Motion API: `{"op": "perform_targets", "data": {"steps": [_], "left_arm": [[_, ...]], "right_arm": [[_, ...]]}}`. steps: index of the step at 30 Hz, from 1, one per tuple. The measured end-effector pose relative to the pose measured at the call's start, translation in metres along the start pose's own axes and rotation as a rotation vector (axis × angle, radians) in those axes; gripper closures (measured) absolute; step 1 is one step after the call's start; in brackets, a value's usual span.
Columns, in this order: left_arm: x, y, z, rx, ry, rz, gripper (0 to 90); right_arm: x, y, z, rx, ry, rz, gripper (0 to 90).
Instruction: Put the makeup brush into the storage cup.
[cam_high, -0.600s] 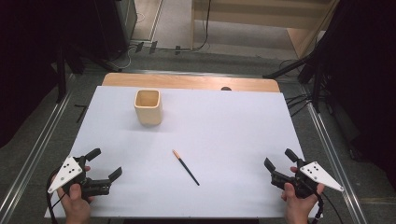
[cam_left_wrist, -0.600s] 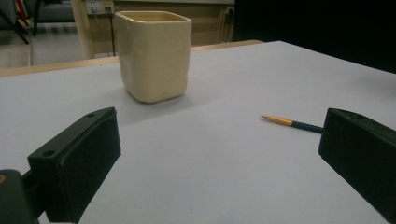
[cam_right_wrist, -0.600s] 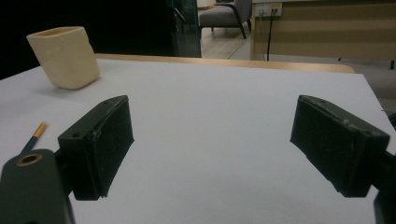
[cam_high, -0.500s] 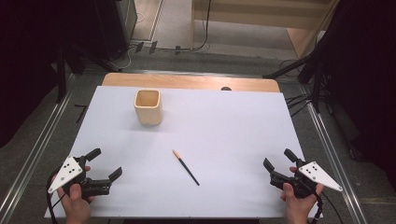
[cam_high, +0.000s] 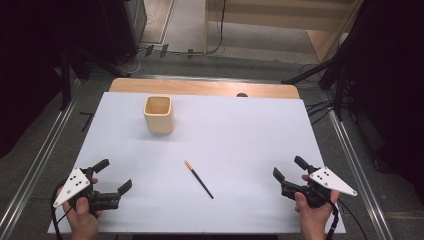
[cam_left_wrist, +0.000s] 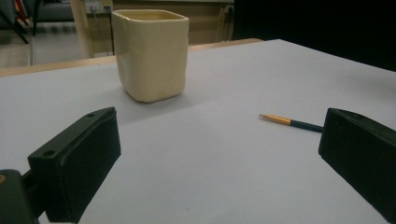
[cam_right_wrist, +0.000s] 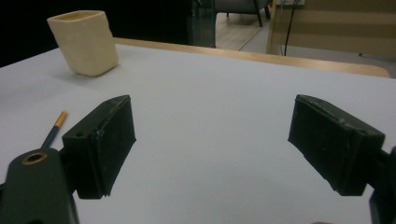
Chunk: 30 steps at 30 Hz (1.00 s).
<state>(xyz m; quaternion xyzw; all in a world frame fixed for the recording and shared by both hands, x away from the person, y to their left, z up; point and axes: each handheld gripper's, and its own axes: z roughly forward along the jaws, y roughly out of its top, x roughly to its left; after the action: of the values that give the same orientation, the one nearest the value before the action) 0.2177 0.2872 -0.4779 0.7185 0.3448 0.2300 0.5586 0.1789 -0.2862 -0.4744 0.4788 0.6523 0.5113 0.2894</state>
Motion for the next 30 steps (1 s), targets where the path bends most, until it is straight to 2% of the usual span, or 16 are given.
{"op": "perform_targets", "data": {"steps": [4, 14, 26, 30], "left_arm": [[0.0, 0.0, 0.0, 0.002, 0.0, 0.005, 0.0], [-0.001, -0.001, 0.001, 0.006, -0.004, 0.006, 0.0], [-0.002, 0.0, 0.001, 0.006, -0.006, 0.007, 0.0], [-0.002, 0.0, 0.001, 0.006, -0.006, 0.007, 0.0]], "right_arm": [[0.004, 0.003, 0.004, 0.009, 0.012, -0.02, 14.9], [0.018, 0.013, 0.023, 0.037, 0.024, -0.03, 16.0], [0.045, 0.025, 0.049, 0.07, 0.084, -0.077, 17.8], [0.055, 0.028, 0.058, 0.085, 0.09, -0.095, 18.7]]}}
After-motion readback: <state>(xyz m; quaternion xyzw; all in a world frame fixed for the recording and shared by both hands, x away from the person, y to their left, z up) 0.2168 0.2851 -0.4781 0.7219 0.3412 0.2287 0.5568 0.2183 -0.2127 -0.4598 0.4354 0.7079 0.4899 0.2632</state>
